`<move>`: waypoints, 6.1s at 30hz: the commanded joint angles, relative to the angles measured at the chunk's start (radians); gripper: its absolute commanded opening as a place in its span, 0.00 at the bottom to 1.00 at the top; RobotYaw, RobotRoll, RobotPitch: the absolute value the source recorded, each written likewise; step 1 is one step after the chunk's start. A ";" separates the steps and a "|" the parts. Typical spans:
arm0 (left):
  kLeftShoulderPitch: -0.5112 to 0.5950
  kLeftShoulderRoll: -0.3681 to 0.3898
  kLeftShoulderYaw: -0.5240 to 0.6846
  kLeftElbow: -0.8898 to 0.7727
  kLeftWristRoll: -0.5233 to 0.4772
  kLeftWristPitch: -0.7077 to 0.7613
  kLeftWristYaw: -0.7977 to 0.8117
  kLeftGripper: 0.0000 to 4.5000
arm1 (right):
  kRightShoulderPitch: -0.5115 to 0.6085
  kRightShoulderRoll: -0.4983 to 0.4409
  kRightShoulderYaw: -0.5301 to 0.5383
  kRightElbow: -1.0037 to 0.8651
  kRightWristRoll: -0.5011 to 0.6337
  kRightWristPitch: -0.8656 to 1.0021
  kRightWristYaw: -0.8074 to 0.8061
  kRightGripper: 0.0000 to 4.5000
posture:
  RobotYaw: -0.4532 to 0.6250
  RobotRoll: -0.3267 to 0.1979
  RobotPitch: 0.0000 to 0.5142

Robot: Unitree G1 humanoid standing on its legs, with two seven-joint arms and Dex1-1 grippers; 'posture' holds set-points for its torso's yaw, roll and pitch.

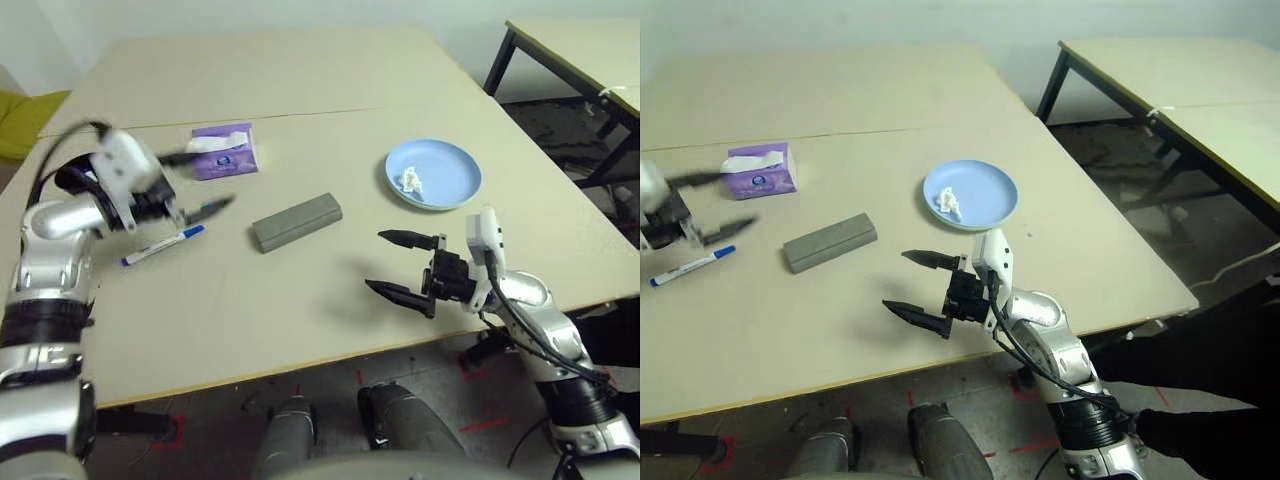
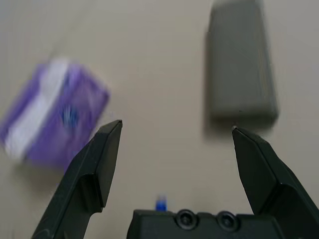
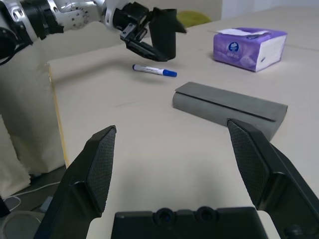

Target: Organize and tidy the items on the table.

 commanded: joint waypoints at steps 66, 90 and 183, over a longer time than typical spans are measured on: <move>-0.127 -0.104 0.294 -0.131 -0.324 0.473 -0.046 0.06 | 0.004 0.009 0.024 0.019 -0.033 -0.026 0.007 1.00 | 0.31 0.62 0.23; -0.360 -0.035 0.420 0.410 -0.176 0.025 0.475 0.06 | -0.005 0.048 -0.055 0.045 -0.004 -0.009 -0.086 1.00 | 0.31 0.62 0.22; 0.747 -0.376 0.793 -0.567 -0.476 0.307 0.515 1.00 | -0.012 0.034 -0.359 0.367 -0.187 -0.338 -0.499 1.00 | 0.45 0.62 0.38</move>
